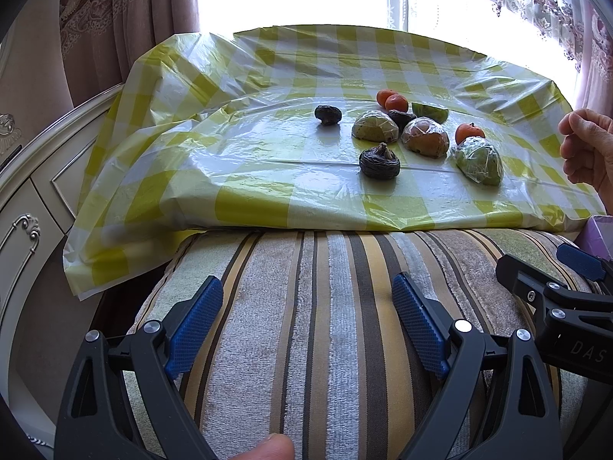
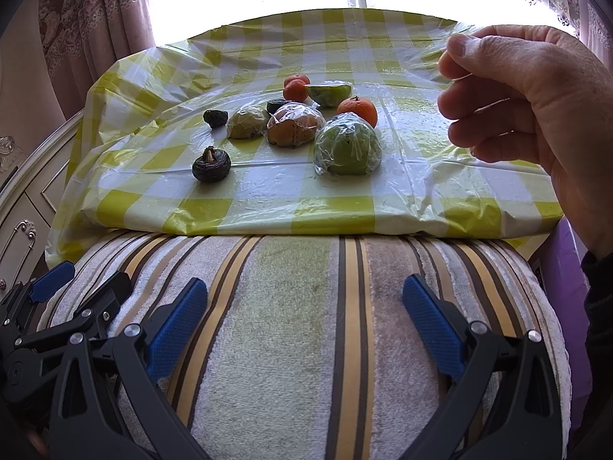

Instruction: Organize fruits

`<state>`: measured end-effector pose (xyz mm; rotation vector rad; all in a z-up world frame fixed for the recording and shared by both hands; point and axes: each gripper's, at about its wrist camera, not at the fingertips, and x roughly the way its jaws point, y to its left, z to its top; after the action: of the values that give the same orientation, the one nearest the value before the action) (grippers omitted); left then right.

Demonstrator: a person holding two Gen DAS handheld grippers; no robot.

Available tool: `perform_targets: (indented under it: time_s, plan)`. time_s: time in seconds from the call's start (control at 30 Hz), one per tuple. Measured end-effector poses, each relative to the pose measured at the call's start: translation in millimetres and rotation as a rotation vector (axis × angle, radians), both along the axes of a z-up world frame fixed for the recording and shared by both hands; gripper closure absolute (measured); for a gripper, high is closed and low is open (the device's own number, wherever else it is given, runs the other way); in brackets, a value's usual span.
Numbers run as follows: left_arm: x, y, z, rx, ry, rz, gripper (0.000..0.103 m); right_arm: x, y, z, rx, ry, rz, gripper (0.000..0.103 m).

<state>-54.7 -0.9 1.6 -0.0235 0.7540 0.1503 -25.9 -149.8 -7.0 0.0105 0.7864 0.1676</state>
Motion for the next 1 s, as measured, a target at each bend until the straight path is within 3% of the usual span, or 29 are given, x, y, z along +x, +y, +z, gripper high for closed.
perform_targets:
  time_s: [0.6, 0.77, 1.0]
  plan:
    - [0.3, -0.4, 1.0, 0.004, 0.011, 0.001, 0.016, -0.5, -0.2, 0.1, 0.003, -0.001, 0.002, 0.001]
    - [1.1, 7.1, 1.4, -0.057, 0.028, -0.004, 0.016, -0.3, -2.2, 1.1, 0.007, -0.001, 0.007, 0.001]
    - [0.6, 4.2, 2.3, -0.037, 0.021, -0.027, 0.016, 0.1, -2.7, 1.4, 0.008, 0.003, 0.002, 0.001]
